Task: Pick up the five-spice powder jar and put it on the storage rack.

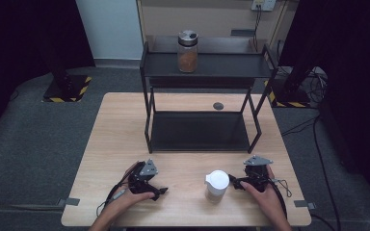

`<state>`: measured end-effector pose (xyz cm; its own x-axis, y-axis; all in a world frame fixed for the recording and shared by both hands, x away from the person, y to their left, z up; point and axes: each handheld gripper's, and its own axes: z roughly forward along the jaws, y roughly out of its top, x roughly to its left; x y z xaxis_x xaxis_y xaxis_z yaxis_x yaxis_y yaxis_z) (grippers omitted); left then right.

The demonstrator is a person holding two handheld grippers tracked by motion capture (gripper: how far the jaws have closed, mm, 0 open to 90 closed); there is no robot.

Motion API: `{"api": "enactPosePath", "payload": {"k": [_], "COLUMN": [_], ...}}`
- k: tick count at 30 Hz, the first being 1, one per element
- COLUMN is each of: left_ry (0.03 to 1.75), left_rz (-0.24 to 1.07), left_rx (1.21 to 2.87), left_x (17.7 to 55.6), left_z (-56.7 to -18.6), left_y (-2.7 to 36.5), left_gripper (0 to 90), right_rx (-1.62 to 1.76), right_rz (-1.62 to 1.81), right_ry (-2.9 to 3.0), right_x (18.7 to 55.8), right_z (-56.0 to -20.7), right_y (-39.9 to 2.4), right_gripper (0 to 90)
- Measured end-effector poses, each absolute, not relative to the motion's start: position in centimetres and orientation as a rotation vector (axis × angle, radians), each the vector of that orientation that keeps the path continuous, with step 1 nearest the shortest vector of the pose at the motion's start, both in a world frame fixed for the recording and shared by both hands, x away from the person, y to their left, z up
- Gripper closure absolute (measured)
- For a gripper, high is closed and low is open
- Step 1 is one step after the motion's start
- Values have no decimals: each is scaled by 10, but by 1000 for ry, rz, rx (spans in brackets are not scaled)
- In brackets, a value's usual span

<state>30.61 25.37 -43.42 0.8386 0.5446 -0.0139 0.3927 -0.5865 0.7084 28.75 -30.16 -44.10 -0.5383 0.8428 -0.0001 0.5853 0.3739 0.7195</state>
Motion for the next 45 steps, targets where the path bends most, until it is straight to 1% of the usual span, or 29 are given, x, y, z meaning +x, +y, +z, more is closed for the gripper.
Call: {"api": "enactPosePath", "payload": {"k": [7, 10, 14, 17, 20, 25, 28, 31, 45], "left_ry": [766, 808, 870, 951, 1010, 1079, 1097, 1108, 1108], "left_rz": [267, 318, 353, 381, 381, 423, 462, 463, 463], "left_rx": [2208, 2200, 2169, 2139, 2095, 2102, 2119, 2119, 2122], "left_x": [301, 297, 294, 293, 293, 294, 292, 292, 292], "left_z": [-440, -441, -443, -444, -445, -444, -443, -442, -442], "left_y": [273, 277, 285, 289, 294, 291, 285, 284, 284], "left_gripper": [52, 52, 47, 46, 45, 43, 42, 16, 16], "right_rx": [1245, 1245, 1248, 1248, 1248, 1249, 1249, 1249, 1260], "right_rz": [964, 964, 963, 963, 963, 963, 964, 965, 963], "right_ry": [2271, 2271, 2269, 2269, 2269, 2269, 2268, 2269, 2261], "right_x": [287, 287, 287, 287, 287, 287, 287, 287, 286], "right_z": [-441, -441, -441, -441, -441, -441, -441, -441, -441], "right_y": [-301, -301, -301, -301, -301, -301, -301, -301, -300], "right_gripper": [28, 28, 29, 29, 29, 29, 29, 29, 29]}}
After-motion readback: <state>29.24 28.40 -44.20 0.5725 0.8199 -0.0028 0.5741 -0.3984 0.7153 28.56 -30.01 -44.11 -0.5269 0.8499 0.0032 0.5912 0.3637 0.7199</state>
